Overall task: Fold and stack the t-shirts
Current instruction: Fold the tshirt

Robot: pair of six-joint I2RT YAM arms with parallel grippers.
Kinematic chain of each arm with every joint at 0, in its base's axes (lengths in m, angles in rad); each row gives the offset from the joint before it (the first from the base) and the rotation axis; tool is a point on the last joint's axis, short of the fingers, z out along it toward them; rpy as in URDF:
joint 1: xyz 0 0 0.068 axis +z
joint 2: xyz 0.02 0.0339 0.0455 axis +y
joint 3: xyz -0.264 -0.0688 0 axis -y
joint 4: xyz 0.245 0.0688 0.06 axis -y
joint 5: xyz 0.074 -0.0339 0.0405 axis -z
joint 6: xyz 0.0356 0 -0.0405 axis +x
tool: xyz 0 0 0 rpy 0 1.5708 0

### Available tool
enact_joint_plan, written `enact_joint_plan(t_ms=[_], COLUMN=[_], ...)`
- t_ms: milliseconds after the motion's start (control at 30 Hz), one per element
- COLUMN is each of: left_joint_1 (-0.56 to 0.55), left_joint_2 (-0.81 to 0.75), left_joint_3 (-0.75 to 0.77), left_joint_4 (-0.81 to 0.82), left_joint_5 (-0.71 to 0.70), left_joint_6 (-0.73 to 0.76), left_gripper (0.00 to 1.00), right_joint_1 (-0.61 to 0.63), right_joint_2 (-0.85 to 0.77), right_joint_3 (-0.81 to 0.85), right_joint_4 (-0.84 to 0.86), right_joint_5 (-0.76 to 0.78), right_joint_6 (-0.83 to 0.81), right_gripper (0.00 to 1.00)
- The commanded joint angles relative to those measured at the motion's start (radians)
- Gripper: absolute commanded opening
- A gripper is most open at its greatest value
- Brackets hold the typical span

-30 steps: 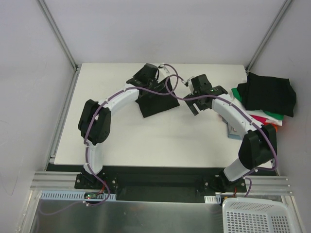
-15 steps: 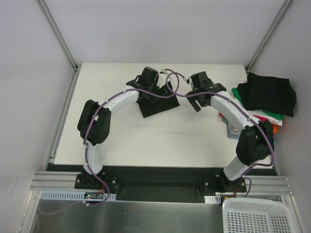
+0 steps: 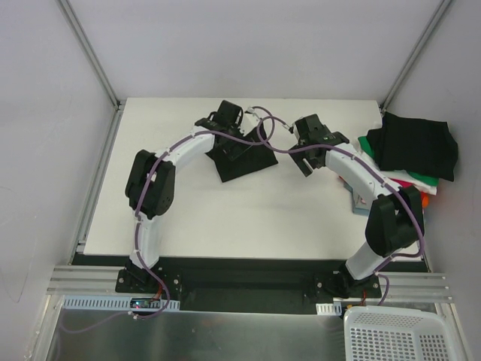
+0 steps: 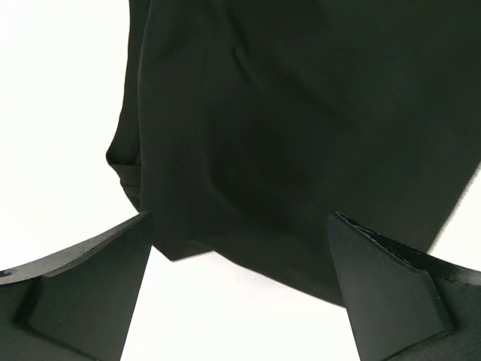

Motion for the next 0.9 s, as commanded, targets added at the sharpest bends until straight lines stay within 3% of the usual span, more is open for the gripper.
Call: enact_joint_plan(t_ms=[0,533,867], left_joint_1=[0.037,0.044,0.044], left_joint_2=[0.081,0.167,0.233], left_joint_3=[0.114,0.162,0.236], left_joint_4=[-0.063,-0.207,-0.273], left_joint_5=[0.021,0.173,0.167], left_joint_6=[0.027,-0.002,0.011], left_gripper=[0.99,0.99,0.99], right_joint_1=[-0.005,0.000,0.017], right_joint_2=[-0.055,-0.069,-0.118], right_joint_3=[-0.005,-0.002,0.001], right_joint_4=[-0.001,-0.032,-0.061], right_joint_5=[-0.009,-0.049,-0.063], right_joint_6=[0.003,0.009,0.015], right_gripper=[0.96,0.96,0.96])
